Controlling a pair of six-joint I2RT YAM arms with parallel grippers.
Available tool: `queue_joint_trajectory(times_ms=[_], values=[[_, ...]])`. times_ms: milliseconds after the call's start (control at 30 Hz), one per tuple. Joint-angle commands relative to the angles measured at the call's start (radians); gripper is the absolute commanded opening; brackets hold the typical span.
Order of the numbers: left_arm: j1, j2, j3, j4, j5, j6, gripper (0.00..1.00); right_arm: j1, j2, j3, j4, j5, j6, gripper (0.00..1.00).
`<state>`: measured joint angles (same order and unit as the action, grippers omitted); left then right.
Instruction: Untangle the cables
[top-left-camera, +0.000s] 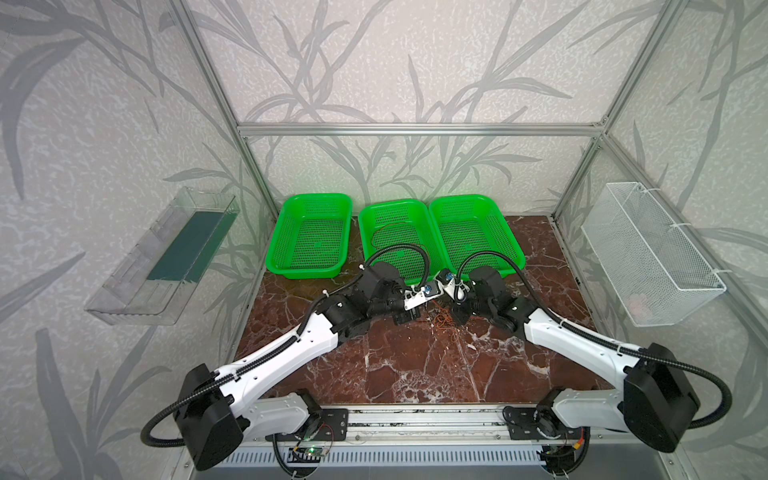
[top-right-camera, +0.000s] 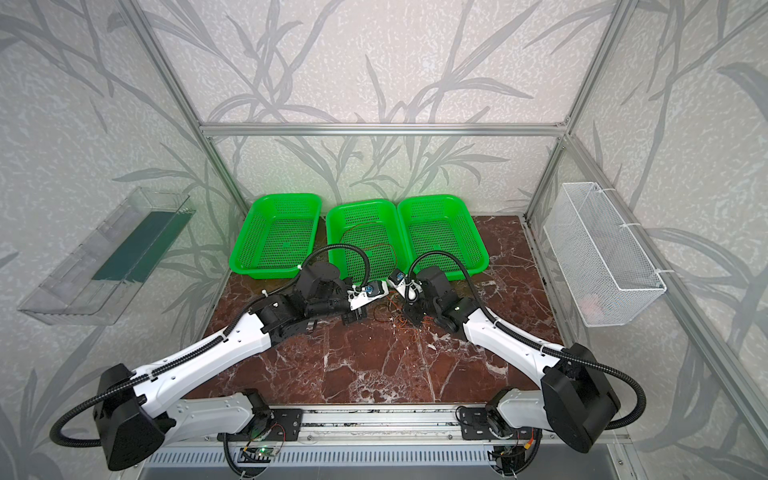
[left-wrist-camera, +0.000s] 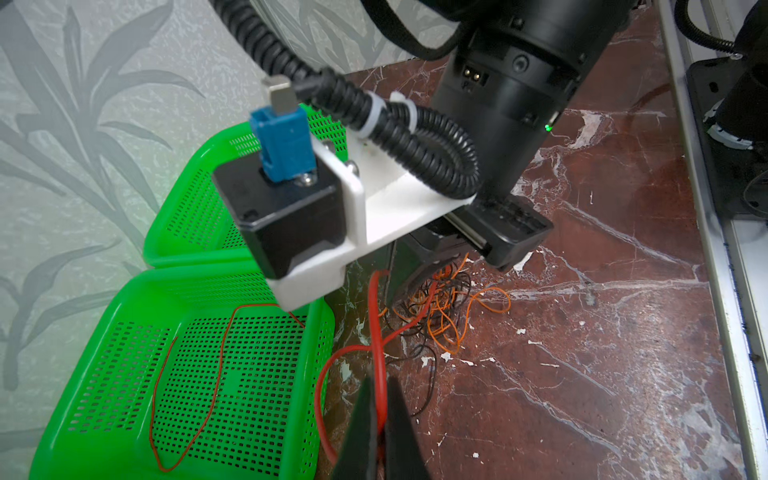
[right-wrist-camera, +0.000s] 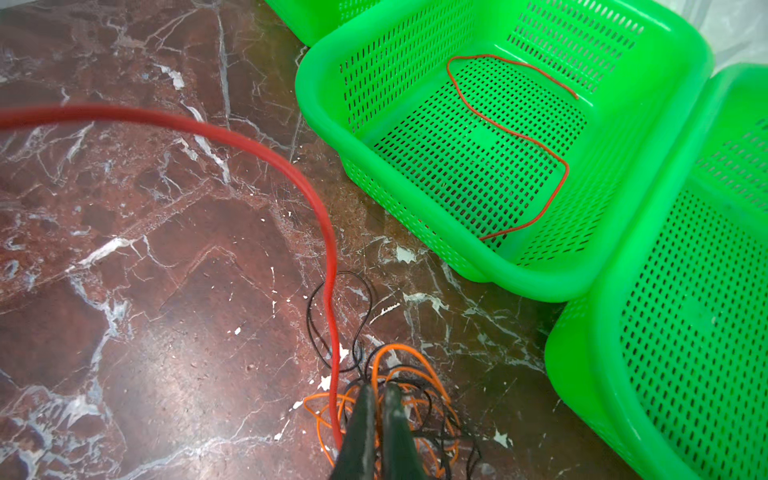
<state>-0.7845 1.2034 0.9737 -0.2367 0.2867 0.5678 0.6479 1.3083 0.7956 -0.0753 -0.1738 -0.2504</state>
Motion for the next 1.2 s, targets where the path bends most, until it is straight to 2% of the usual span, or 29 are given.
queue_joint_trajectory(times_ms=[0,100,133,200,267,333,467,600,733,900,1067,1167], values=[[0.003,-0.03,0.021,0.035,0.009,-0.031,0.15,0.001,-0.018,-0.002,0.005,0.017,0.015,0.0],[0.012,-0.042,0.003,0.072,-0.008,-0.076,0.46,-0.021,-0.05,-0.018,0.031,-0.026,0.047,0.0],[0.015,-0.05,-0.008,0.09,-0.018,-0.094,0.53,-0.033,-0.06,-0.027,0.042,-0.043,0.062,0.0],[0.025,-0.075,-0.042,0.136,-0.037,-0.134,0.64,-0.059,-0.081,-0.045,0.069,-0.074,0.095,0.0],[0.039,-0.109,-0.084,0.188,-0.052,-0.183,0.78,-0.083,-0.101,-0.061,0.086,-0.1,0.122,0.0],[0.054,-0.139,-0.12,0.222,-0.056,-0.227,0.86,-0.099,-0.118,-0.071,0.095,-0.116,0.136,0.0],[0.093,-0.162,-0.189,0.287,-0.009,-0.336,0.86,-0.109,-0.146,-0.08,0.111,-0.152,0.14,0.0],[0.113,-0.096,-0.249,0.425,0.08,-0.453,0.77,-0.11,-0.161,-0.093,0.148,-0.181,0.145,0.0],[0.1,0.025,-0.229,0.51,0.16,-0.497,0.7,-0.11,-0.169,-0.115,0.191,-0.22,0.163,0.0],[0.098,0.132,-0.247,0.719,0.18,-0.557,0.68,-0.11,-0.179,-0.129,0.209,-0.233,0.168,0.0],[0.094,0.225,-0.228,0.799,0.214,-0.601,0.66,-0.11,-0.176,-0.131,0.219,-0.236,0.174,0.0],[0.085,0.278,-0.206,0.8,0.204,-0.599,0.59,-0.11,-0.175,-0.131,0.224,-0.225,0.178,0.0]])
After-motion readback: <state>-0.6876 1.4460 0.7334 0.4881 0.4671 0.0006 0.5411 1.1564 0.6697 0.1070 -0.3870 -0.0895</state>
